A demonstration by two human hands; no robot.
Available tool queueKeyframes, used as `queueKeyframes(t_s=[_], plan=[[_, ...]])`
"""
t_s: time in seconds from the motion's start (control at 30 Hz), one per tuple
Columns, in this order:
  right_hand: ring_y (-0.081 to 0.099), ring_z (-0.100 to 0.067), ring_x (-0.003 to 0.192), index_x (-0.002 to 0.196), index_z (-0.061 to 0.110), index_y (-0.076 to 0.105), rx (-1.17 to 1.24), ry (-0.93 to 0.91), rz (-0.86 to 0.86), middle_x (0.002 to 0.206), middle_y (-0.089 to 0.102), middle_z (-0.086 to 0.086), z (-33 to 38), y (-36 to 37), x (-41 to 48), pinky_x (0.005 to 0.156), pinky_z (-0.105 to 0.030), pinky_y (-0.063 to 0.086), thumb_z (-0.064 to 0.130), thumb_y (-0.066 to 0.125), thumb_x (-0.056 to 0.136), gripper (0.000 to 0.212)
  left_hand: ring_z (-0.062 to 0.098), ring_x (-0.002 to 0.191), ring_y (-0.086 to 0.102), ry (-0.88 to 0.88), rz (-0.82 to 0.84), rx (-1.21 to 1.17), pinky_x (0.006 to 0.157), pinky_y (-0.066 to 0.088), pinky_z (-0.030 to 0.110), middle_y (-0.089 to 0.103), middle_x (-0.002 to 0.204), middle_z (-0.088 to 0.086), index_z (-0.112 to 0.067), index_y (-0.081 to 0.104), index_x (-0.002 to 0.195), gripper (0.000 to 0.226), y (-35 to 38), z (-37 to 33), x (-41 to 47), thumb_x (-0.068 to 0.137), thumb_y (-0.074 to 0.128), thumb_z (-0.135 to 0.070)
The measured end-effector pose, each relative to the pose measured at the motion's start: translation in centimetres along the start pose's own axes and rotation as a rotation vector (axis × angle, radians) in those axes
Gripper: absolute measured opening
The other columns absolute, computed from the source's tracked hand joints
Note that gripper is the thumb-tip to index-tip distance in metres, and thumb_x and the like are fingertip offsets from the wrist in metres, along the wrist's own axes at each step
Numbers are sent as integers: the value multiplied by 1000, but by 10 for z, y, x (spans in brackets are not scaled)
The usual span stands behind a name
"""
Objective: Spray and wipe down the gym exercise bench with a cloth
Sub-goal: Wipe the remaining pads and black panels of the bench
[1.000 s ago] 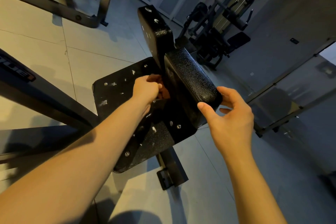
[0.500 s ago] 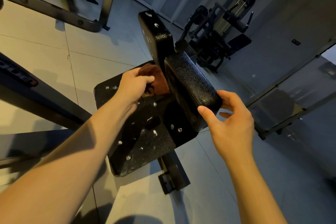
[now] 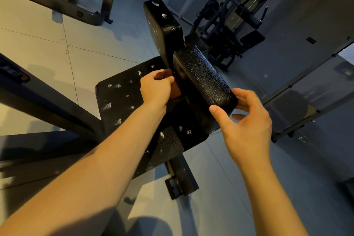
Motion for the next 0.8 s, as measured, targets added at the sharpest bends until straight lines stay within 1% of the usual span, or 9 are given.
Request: queueKeyframes(t_s=[0.1,0.23,0.27,0.33,0.43,0.53,0.6,0.7,0.8], plan=[[57,5,101,117,38,56,2,-3,-4,112,63,15,0,-1,0,76,-6,38,35,82,82,44,24,94,74,-45,43,-43,79,64,35,74,92,5,-20,76,92,19,0,-10,-4,88,73,-2],[56,5,101,116,40,54,9,-23,-13,112,63,15,0,1,0,77,-3,37,34,81,82,44,20,83,77,47,109,-83,73,64,34,78,83,0,-23,76,89,24,-5,-27,-10,88,72,1],[56,3,102,116,39,53,12,-25,-15,112,63,14,0,1,-1,77,-4,38,35,81,82,44,18,83,77,78,95,-53,74,63,34,78,81,-3,-27,75,87,27,-7,-29,-11,87,73,0],[57,-1,103,116,39,53,14,-29,-24,113,63,13,1,2,-1,77,-9,39,36,80,81,44,19,92,74,113,64,51,83,62,39,77,91,-3,-31,74,92,27,-5,-27,-14,85,76,-5],[59,-4,103,114,40,53,14,-36,-33,111,63,13,1,2,-3,77,-13,41,33,81,82,43,22,99,71,51,76,37,90,61,46,72,102,5,-25,71,101,24,0,-7,-41,86,76,-7],[59,-3,101,114,39,54,5,-34,-45,111,64,12,-1,2,-1,76,-9,39,34,83,82,43,18,94,73,71,117,9,84,61,35,74,98,3,-21,73,102,23,1,0,-62,85,77,-6],[58,-2,100,115,37,57,3,-32,-50,111,64,12,-1,3,-1,76,-9,39,34,83,81,43,15,90,73,139,116,-8,78,61,29,75,94,2,-22,74,99,24,-2,-11,-61,83,78,-4],[60,-4,102,119,31,61,12,-21,-49,112,65,11,-3,3,0,78,-12,42,34,84,81,44,15,96,72,211,86,82,86,61,36,75,99,-1,-28,75,102,27,-4,-19,-47,83,79,-10],[60,-1,104,121,31,63,40,-13,-25,113,66,13,-2,0,-1,76,-9,43,35,83,81,45,18,100,72,147,55,56,91,60,45,75,102,-1,-29,74,104,27,-6,-11,-40,82,79,-13]])
Point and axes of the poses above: each hand's wrist, its own x-axis towards the middle knuckle, its own y-axis out of the palm, z = x × y, the point moved 5 cm from there along x, towards the middle knuckle
